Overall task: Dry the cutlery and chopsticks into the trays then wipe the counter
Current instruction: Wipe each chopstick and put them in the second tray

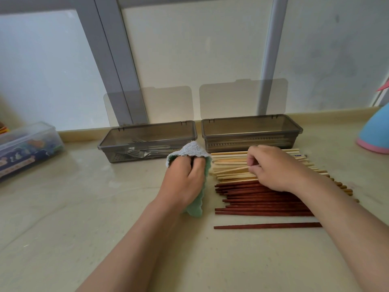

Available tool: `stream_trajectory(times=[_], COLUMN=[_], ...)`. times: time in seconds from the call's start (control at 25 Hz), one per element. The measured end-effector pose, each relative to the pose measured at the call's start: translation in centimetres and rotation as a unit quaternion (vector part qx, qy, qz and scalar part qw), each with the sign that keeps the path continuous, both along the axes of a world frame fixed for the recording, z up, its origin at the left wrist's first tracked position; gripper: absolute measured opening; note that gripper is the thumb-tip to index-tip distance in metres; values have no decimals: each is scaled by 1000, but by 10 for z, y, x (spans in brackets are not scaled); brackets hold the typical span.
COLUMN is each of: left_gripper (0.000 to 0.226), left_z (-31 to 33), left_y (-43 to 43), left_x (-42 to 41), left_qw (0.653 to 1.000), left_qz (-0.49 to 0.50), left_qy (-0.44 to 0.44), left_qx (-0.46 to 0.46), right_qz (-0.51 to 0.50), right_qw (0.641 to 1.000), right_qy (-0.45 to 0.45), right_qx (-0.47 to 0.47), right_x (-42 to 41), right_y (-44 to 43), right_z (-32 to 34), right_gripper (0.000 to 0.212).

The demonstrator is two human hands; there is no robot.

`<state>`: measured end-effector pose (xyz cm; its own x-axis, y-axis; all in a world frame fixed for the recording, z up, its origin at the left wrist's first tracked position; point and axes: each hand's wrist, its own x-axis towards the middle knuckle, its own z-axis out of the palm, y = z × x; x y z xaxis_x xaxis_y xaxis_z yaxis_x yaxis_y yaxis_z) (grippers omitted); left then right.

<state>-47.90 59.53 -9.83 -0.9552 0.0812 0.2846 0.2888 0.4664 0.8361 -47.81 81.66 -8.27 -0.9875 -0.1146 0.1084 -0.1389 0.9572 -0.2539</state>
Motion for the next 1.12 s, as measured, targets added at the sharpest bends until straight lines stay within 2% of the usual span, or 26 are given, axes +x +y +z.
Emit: stream_trajectory(times=[0.28, 0.6, 0.76, 0.88, 1.12], left_gripper=[48, 46, 48, 40, 46], left_z=[5, 16, 18, 18, 16], left_y=[0, 0, 2, 3, 9], left_x=[-1, 0, 0, 1, 8], left_qw=[998, 976, 966, 963, 979], left_qz=[-11, 29, 46, 56, 7], left_qy=[-18, -25, -28, -25, 29], left_qx=[57, 213, 253, 261, 203], right_qz=[113, 174, 180, 176, 178], right_qw=[976, 953, 944, 942, 928], right_qy=[151, 161, 145, 148, 151], right_qx=[-106, -189, -234, -244, -291], right_x=[7, 20, 24, 24, 24], right_y=[-13, -41, -52, -54, -65], right_z=[5, 5, 4, 3, -3], right_gripper=[12, 7, 6, 6, 6])
